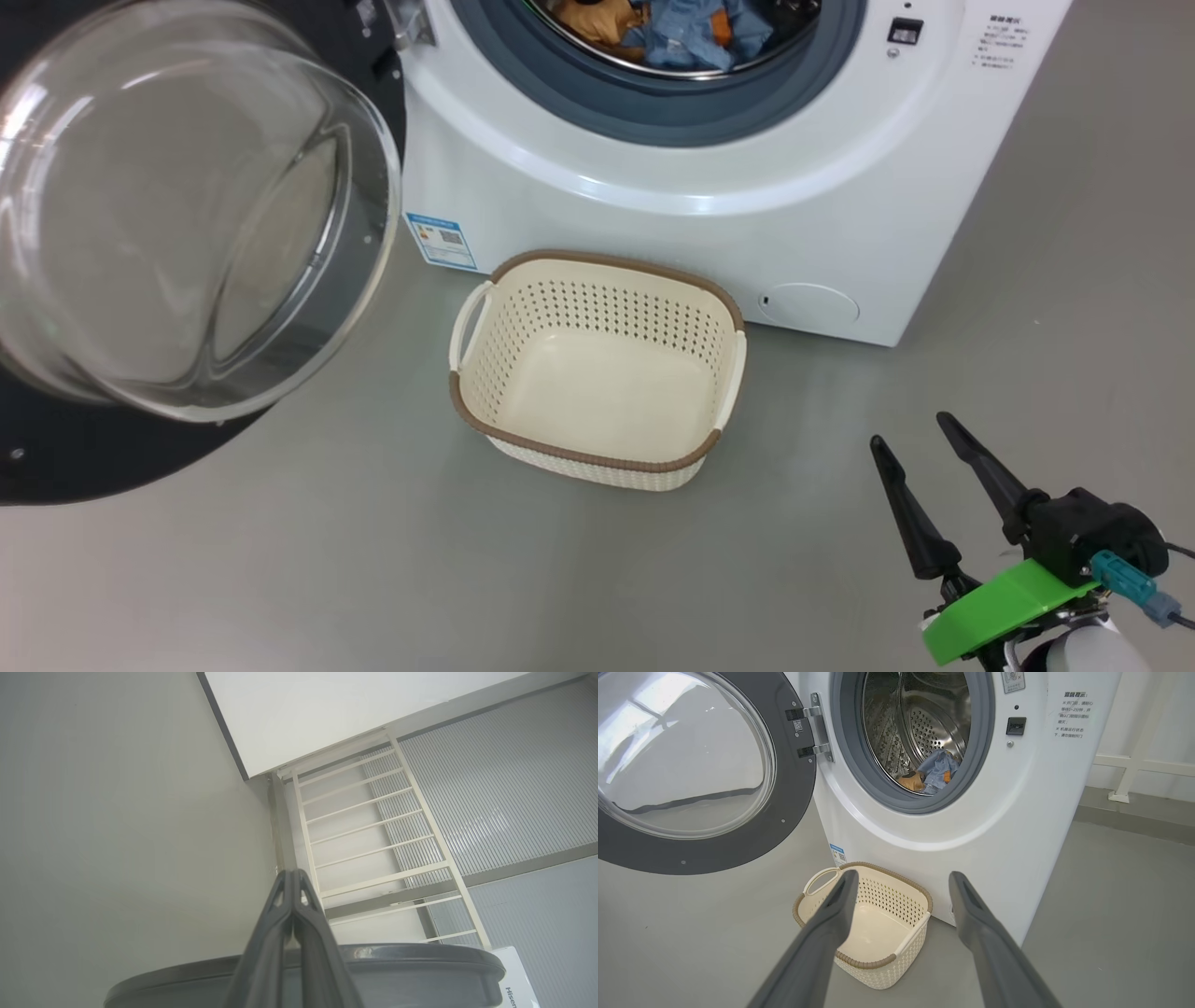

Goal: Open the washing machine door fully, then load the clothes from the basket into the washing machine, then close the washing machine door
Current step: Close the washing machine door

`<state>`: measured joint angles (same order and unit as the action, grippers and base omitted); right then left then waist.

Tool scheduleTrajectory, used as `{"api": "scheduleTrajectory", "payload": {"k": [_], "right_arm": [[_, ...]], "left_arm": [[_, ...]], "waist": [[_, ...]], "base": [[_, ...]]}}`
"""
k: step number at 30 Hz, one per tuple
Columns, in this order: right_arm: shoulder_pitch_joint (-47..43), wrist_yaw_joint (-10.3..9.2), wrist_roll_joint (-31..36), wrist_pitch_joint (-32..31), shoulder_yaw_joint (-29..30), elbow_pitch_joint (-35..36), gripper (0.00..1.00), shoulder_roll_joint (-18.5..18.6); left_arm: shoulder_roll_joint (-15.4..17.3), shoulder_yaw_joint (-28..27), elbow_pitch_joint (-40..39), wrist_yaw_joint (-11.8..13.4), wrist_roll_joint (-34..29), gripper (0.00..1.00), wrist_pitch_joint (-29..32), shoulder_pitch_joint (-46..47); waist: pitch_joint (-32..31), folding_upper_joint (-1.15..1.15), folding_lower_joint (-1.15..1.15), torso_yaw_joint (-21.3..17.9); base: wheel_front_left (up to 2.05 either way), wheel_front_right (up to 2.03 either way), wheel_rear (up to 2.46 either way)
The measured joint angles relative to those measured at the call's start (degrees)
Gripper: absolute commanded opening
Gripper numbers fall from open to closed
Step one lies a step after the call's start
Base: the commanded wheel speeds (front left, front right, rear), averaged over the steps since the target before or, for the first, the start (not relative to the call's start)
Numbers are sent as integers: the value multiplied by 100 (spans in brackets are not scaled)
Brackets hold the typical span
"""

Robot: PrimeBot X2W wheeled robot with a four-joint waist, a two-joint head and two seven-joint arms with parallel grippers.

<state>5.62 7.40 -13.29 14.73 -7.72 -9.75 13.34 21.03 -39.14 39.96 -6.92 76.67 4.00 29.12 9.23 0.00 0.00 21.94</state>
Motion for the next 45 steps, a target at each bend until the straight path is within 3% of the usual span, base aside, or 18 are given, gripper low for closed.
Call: {"api": "scheduleTrajectory", "payload": {"k": [9, 26, 45], "right_arm": [[51, 0, 0, 0, -7, 59, 100, 137], [120, 0, 0, 0, -101, 79, 100, 263], [143, 0, -1, 0, -168, 55, 100, 254]], "left_arm": [[83, -67, 280, 0, 372, 0, 472, 222], [252, -232, 586, 2, 515, 0, 592, 400], [240, -167, 437, 51, 882, 0, 1725, 365]], "waist": [[278, 0, 0, -213], [400, 0, 0, -385], [349, 0, 0, -309]], "base": [[0, 0, 0], [0, 0, 0], [0, 0, 0]]}}
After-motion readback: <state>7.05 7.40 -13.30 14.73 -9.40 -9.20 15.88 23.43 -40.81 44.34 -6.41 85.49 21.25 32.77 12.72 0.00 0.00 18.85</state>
